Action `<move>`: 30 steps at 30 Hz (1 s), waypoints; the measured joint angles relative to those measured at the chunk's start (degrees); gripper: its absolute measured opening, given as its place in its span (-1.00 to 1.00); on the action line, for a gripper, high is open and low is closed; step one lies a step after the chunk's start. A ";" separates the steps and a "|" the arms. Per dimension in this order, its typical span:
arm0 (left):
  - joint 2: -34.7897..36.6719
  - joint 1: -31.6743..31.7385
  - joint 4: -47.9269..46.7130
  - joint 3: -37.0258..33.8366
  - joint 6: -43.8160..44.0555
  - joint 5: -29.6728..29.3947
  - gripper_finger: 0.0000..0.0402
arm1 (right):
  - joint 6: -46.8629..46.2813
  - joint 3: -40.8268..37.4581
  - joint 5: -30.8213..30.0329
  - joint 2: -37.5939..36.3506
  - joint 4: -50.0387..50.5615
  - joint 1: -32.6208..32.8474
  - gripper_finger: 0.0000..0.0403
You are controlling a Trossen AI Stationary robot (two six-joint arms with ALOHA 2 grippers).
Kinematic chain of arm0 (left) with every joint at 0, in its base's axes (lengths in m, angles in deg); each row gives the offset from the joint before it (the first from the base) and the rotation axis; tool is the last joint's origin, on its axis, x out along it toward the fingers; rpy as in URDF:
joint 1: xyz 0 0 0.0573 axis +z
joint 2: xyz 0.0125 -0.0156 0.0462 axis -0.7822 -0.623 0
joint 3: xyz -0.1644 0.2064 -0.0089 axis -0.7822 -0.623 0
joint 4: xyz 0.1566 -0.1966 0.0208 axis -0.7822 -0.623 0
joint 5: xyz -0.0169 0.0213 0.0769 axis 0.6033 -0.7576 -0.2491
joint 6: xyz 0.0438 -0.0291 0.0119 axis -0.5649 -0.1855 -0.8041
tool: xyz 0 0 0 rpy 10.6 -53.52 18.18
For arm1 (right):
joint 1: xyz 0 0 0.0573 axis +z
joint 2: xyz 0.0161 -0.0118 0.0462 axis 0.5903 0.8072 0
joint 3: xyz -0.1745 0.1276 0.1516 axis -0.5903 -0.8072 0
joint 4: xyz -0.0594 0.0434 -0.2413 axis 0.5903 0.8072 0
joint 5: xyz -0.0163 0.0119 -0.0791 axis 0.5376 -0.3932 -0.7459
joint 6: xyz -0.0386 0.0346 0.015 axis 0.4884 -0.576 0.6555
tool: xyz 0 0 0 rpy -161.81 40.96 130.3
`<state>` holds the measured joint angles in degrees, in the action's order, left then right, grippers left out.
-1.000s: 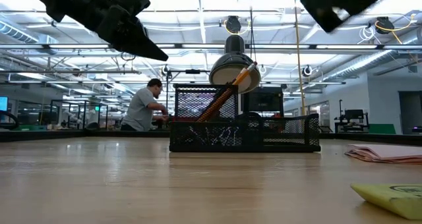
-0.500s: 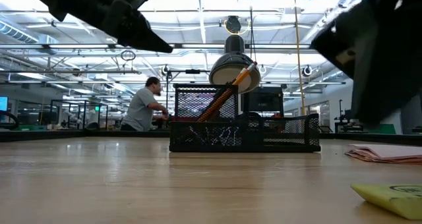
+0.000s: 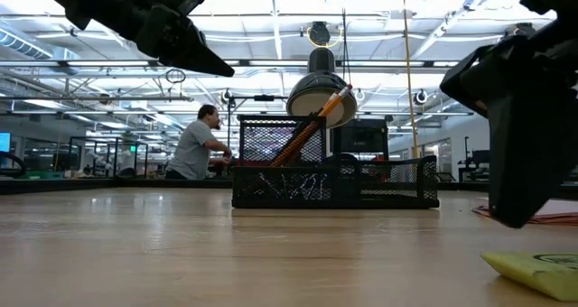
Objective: Pick and place office supplies into organizer
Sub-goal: Put the yellow eraser into the black desk organizer
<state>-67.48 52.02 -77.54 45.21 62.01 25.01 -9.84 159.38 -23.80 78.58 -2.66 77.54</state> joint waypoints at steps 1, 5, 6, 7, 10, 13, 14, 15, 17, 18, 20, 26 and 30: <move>0.00 0.00 0.01 0.00 0.00 0.00 -0.85 | 0.00 -0.36 -0.02 0.00 -0.20 0.00 0.24; 0.00 0.00 -0.03 0.00 0.02 0.00 -0.85 | 0.13 -2.51 -1.26 0.00 -0.24 0.29 0.20; 0.00 0.00 -0.01 0.00 0.02 0.00 -0.85 | 0.15 -2.86 -1.37 -0.02 -0.55 0.41 0.19; 0.00 -0.01 -0.03 0.00 0.02 0.00 -0.85 | 0.09 -3.31 -1.45 -0.10 -0.75 0.59 0.18; 0.00 -0.01 -0.02 0.00 0.04 0.00 -0.85 | -0.69 -4.47 -2.46 -0.19 -1.36 1.12 0.16; 0.00 0.00 -0.03 0.00 0.04 0.00 -0.85 | -0.70 -6.20 -3.34 -0.28 -4.99 1.75 0.14; 0.00 0.00 -0.03 0.00 0.04 -0.01 -0.85 | -0.32 -6.83 -4.05 -0.28 -6.46 1.99 0.13; 0.00 -0.01 -0.03 0.00 0.05 -0.01 -0.85 | -0.02 -7.37 -4.35 -0.28 -7.47 2.19 0.12; 0.00 -0.02 -0.01 0.00 0.09 -0.02 -0.85 | -0.26 -7.91 -4.28 -0.32 -8.21 2.23 0.09; 0.00 -0.02 -0.03 0.00 0.20 0.00 -0.85 | -0.49 -8.08 -4.05 -0.33 -8.35 2.26 0.07; 0.00 0.00 -0.03 0.00 0.20 -0.02 -0.85 | -0.70 -8.31 -4.23 -0.32 -8.63 2.57 0.04; 0.00 -0.01 -0.03 0.00 0.19 -0.02 -0.85 | -1.57 -9.07 -4.28 -0.26 -10.18 2.86 -0.09; 0.00 -0.01 -0.03 0.00 0.17 -0.02 -0.85 | -0.27 -9.10 -5.49 -0.15 -10.59 2.84 -0.24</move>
<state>-67.48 52.01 -77.57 45.21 62.18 24.99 -10.11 150.27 -29.29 78.42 -13.25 80.39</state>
